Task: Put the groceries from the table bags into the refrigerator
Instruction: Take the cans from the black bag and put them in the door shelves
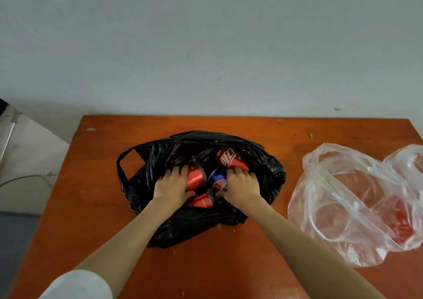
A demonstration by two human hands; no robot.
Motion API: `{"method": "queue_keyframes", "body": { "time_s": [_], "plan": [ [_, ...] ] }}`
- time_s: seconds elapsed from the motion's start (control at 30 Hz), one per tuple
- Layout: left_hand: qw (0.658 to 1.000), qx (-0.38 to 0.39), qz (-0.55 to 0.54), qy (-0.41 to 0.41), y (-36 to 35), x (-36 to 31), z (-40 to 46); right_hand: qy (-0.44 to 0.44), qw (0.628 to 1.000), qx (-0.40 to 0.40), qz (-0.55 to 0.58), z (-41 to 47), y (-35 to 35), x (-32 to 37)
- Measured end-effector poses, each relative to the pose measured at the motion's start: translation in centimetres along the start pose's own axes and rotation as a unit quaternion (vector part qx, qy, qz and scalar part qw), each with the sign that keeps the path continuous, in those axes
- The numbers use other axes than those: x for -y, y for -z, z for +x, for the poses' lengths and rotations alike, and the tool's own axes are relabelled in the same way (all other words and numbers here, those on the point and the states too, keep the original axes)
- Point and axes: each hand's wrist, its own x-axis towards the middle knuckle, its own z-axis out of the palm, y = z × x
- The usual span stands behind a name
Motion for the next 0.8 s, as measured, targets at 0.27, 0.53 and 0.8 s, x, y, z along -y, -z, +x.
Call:
{"method": "queue_keyframes", "body": {
  "time_s": [0.27, 0.53, 0.8],
  "plan": [
    [0.997, 0.055, -0.053, 0.033, 0.6, 0.4, 0.4, -0.087, 0.994, 0.056, -0.045, 0.7, -0.2, 0.9],
    [0.985, 0.003, -0.172, 0.023, 3.5, 1.2, -1.3, -0.087, 0.978, -0.007, 0.192, -2.0, 1.0, -0.4],
    [0.941, -0.106, -0.316, -0.055, 10.9, 1.2, -5.8, -0.017, 0.852, -0.166, 0.496, -7.9, 7.0, -1.8]
  ]
}}
